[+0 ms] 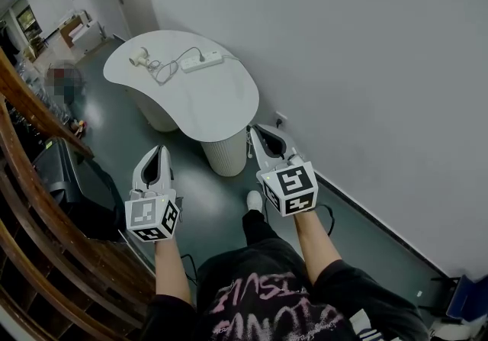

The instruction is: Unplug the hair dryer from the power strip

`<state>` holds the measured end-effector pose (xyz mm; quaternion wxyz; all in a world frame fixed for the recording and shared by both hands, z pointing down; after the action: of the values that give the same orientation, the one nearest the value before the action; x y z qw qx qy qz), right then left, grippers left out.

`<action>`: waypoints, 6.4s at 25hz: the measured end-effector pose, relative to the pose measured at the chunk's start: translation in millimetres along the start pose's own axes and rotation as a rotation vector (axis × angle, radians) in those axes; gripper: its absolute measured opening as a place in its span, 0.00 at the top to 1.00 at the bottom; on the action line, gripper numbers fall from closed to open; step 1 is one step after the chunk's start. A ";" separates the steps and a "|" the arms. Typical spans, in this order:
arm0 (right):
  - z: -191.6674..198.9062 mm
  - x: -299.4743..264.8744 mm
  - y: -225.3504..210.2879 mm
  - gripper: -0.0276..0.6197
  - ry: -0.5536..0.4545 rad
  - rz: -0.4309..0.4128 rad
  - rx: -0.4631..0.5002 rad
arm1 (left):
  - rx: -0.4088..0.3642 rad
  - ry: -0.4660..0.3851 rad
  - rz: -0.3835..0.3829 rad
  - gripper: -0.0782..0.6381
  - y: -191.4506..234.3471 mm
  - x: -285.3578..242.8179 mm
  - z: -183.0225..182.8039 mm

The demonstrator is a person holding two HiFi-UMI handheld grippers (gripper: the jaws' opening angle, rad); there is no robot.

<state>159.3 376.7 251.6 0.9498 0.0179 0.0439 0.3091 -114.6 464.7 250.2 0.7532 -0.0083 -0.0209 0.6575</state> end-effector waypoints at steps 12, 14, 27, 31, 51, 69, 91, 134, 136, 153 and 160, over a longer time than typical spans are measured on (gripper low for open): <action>8.3 -53.5 -32.1 0.94 0.001 -0.010 -0.020 | -0.007 0.014 -0.006 0.89 13.4 -55.0 9.1; 9.1 -62.0 -39.9 0.95 0.005 -0.011 -0.017 | -0.008 0.018 -0.003 0.89 13.8 -65.6 10.9; 20.1 -118.7 -80.8 0.95 0.032 -0.026 -0.036 | -0.007 0.059 -0.003 0.89 22.8 -131.0 22.9; 21.0 -134.8 -95.3 0.95 0.034 -0.027 -0.049 | -0.008 0.067 -0.004 0.89 24.5 -152.7 23.5; 32.8 -210.2 -181.9 0.94 0.053 -0.024 -0.105 | -0.010 0.118 -0.007 0.89 19.1 -263.2 30.7; 32.0 -274.9 -287.8 0.94 0.036 -0.086 -0.118 | -0.034 0.130 -0.037 0.89 -20.0 -376.0 25.1; 34.0 -302.2 -302.3 0.94 0.018 -0.124 -0.128 | -0.077 0.123 -0.043 0.89 -22.6 -397.5 18.8; 38.7 -364.1 -289.3 0.94 0.069 -0.075 -0.145 | -0.015 0.137 -0.008 0.89 34.2 -445.3 43.1; 39.7 -365.5 -290.5 0.94 0.068 -0.068 -0.150 | -0.012 0.137 -0.009 0.89 36.1 -447.5 43.9; 56.8 -388.5 -297.4 0.94 0.110 -0.067 -0.171 | -0.019 0.166 0.007 0.89 37.0 -472.8 60.9; 68.7 -396.9 -301.4 0.94 0.143 -0.060 -0.189 | -0.003 0.195 0.012 0.89 38.0 -485.4 73.2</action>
<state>22.8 -101.1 330.3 0.9505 -0.0952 0.0828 0.2840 -220.7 -12.1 311.8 0.7476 -0.0735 0.0518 0.6580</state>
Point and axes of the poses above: the fingertips, and each gripper's own axes: x backward along the fingers, y to its left, z out of its underside, the point moved 10 cm from there along x, backward along the fingers, and after that the axes turned 13 degrees about -z, right-handed, at the moved point
